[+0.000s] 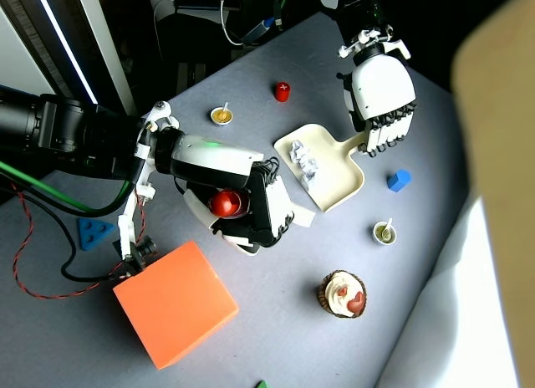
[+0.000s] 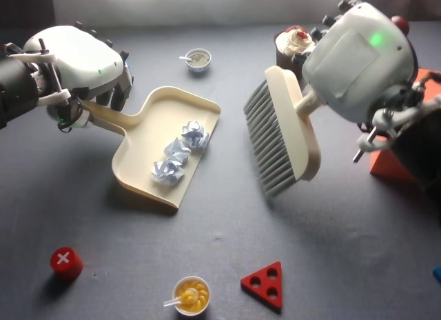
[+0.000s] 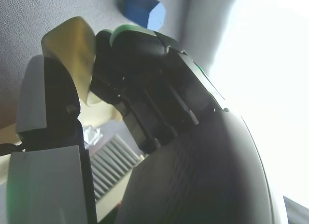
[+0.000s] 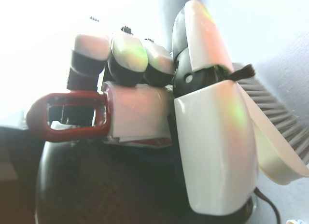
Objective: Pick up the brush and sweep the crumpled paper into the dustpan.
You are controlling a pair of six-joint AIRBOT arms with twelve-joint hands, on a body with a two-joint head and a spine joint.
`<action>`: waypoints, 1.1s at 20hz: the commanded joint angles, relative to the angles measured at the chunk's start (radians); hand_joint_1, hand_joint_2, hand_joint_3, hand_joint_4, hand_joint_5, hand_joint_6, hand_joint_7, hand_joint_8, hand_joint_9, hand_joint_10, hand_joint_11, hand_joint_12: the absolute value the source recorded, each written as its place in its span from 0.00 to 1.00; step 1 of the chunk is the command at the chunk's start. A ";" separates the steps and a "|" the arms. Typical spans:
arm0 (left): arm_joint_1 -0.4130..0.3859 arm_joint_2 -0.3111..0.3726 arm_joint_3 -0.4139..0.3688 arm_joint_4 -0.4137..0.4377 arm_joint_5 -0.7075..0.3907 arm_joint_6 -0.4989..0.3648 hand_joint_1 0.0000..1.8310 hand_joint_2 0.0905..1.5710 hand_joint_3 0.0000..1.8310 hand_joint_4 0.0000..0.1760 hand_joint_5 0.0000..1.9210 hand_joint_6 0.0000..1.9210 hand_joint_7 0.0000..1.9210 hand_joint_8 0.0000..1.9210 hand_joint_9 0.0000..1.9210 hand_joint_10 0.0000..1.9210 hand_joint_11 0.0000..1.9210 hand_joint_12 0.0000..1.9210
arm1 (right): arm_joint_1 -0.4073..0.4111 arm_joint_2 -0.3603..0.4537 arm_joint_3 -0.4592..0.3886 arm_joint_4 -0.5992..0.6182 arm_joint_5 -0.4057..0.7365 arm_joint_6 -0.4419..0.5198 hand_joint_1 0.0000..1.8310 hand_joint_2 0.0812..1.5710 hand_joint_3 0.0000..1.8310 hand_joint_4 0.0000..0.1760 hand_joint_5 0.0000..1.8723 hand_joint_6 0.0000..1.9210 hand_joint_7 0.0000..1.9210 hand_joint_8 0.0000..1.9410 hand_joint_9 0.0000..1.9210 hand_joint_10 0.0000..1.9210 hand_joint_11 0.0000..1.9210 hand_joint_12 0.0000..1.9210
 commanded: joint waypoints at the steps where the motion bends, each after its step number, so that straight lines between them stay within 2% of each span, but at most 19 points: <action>1: -0.006 0.008 0.003 0.027 0.108 0.005 0.82 0.65 0.00 0.00 0.54 0.41 0.59 0.27 0.57 0.44 0.45 0.77 | 0.023 0.015 -0.003 -0.071 -0.075 -0.020 0.81 0.74 0.00 0.46 0.62 1.00 0.69 1.00 0.69 1.00 0.64 1.00; 2: -0.006 0.008 0.003 0.028 0.108 0.005 0.82 0.65 0.00 0.00 0.54 0.41 0.59 0.26 0.57 0.44 0.45 0.78 | 0.031 0.021 -0.005 -0.071 -0.060 -0.024 0.82 0.73 0.00 0.46 0.62 1.00 0.69 1.00 0.70 1.00 0.66 1.00; 3: -0.006 0.008 0.003 0.028 0.108 0.005 0.77 0.65 0.00 0.00 0.53 0.45 0.60 0.28 0.57 0.50 0.46 0.53 | 0.038 0.025 -0.007 -0.071 -0.050 -0.026 0.82 0.73 0.00 0.46 0.62 1.00 0.68 1.00 0.69 1.00 0.66 1.00; 4: -0.006 0.009 0.003 0.028 0.108 0.005 0.81 0.65 0.00 0.00 0.53 0.42 0.60 0.25 0.57 0.44 0.45 0.72 | 0.044 0.029 -0.011 -0.071 -0.041 -0.031 0.82 0.74 0.00 0.46 0.62 1.00 0.68 1.00 0.69 1.00 0.66 1.00; 5: -0.006 0.009 0.003 0.028 0.108 0.005 0.82 0.65 0.00 0.00 0.53 0.41 0.59 0.28 0.57 0.44 0.45 0.76 | 0.050 0.032 -0.014 -0.071 -0.032 -0.038 0.82 0.73 0.00 0.46 0.62 1.00 0.68 1.00 0.69 1.00 0.65 1.00; 6: -0.006 0.009 0.003 0.028 0.108 0.005 0.82 0.65 0.00 0.00 0.53 0.41 0.59 0.29 0.56 0.44 0.45 0.77 | 0.053 0.033 -0.016 -0.071 -0.027 -0.044 0.82 0.73 0.00 0.45 0.62 1.00 0.69 1.00 0.70 1.00 0.65 1.00; 7: -0.006 0.009 0.002 0.028 0.108 0.003 0.77 0.65 0.00 0.00 0.55 0.41 0.59 0.30 0.56 0.50 0.46 0.53 | 0.056 0.035 -0.019 -0.071 -0.022 -0.048 0.82 0.73 0.00 0.45 0.62 1.00 0.69 1.00 0.70 1.00 0.65 1.00; 8: -0.006 0.009 0.002 0.028 0.108 0.002 0.81 0.65 0.00 0.00 0.55 0.39 0.59 0.29 0.56 0.45 0.45 0.73 | 0.057 0.037 -0.023 -0.071 -0.018 -0.049 0.83 0.73 0.00 0.45 0.62 1.00 0.68 1.00 0.69 1.00 0.66 1.00; 11: -0.006 0.009 0.002 0.028 0.108 -0.001 0.82 0.65 0.00 0.00 0.55 0.39 0.59 0.29 0.56 0.44 0.45 0.76 | 0.057 0.037 -0.030 -0.060 -0.011 -0.056 0.83 0.73 0.00 0.45 0.62 1.00 0.67 1.00 0.69 1.00 0.66 1.00; 12: -0.006 0.009 0.001 0.028 0.108 -0.002 0.77 0.65 0.00 0.00 0.55 0.43 0.59 0.30 0.55 0.51 0.46 0.53 | 0.057 0.037 -0.030 -0.044 -0.009 -0.060 0.82 0.73 0.00 0.45 0.62 1.00 0.68 1.00 0.69 1.00 0.66 1.00; 13: -0.006 0.010 -0.001 0.028 0.108 -0.002 0.81 0.65 0.00 0.00 0.54 0.42 0.59 0.27 0.57 0.45 0.45 0.72 | 0.057 0.037 -0.030 -0.019 -0.006 -0.073 0.81 0.73 0.00 0.45 0.62 1.00 0.68 1.00 0.70 1.00 0.66 1.00; 14: -0.005 0.010 -0.002 0.028 0.108 -0.002 0.82 0.65 0.00 0.00 0.54 0.41 0.60 0.25 0.57 0.44 0.45 0.76 | 0.057 0.037 -0.030 0.005 -0.005 -0.085 0.81 0.74 0.00 0.44 0.61 1.00 0.69 1.00 0.70 1.00 0.65 1.00; 15: -0.004 0.010 -0.003 0.028 0.108 -0.002 0.77 0.65 0.00 0.00 0.53 0.45 0.59 0.28 0.56 0.51 0.45 0.53 | 0.057 0.036 -0.029 0.024 -0.005 -0.092 0.81 0.74 0.00 0.44 0.61 1.00 0.69 1.00 0.69 1.00 0.66 1.00; 16: -0.003 0.010 -0.004 0.028 0.108 -0.002 0.76 0.65 0.00 0.00 0.53 0.46 0.59 0.29 0.55 0.54 0.51 0.37 | 0.059 0.031 -0.028 0.043 -0.005 -0.098 0.82 0.73 0.00 0.44 0.62 1.00 0.68 1.00 0.69 1.00 0.66 1.00; 18: -0.003 0.010 -0.004 0.027 0.108 -0.002 0.76 0.65 0.00 0.00 0.54 0.45 0.60 0.28 0.56 0.53 0.53 0.32 | 0.066 0.018 -0.025 0.079 -0.006 -0.111 0.82 0.73 0.00 0.44 0.62 1.00 0.68 1.00 0.69 1.00 0.66 1.00; 20: -0.003 0.010 -0.003 0.027 0.108 -0.003 0.76 0.65 0.00 0.00 0.53 0.46 0.58 0.32 0.55 0.53 0.52 0.33 | 0.076 0.002 -0.020 0.095 -0.006 -0.113 0.83 0.73 0.00 0.44 0.62 1.00 0.68 1.00 0.69 1.00 0.66 1.00; 21: -0.003 0.010 -0.002 0.028 0.108 -0.002 0.81 0.65 0.00 0.00 0.52 0.44 0.59 0.29 0.55 0.47 0.47 0.68 | 0.082 -0.007 -0.017 0.102 -0.006 -0.116 0.83 0.73 0.00 0.43 0.62 1.00 0.68 1.00 0.69 1.00 0.66 1.00; 22: -0.003 0.010 -0.002 0.028 0.108 -0.002 0.81 0.65 0.00 0.00 0.52 0.43 0.59 0.28 0.56 0.45 0.45 0.76 | 0.087 -0.014 -0.014 0.112 -0.006 -0.117 0.83 0.73 0.00 0.43 0.62 1.00 0.68 1.00 0.69 1.00 0.67 1.00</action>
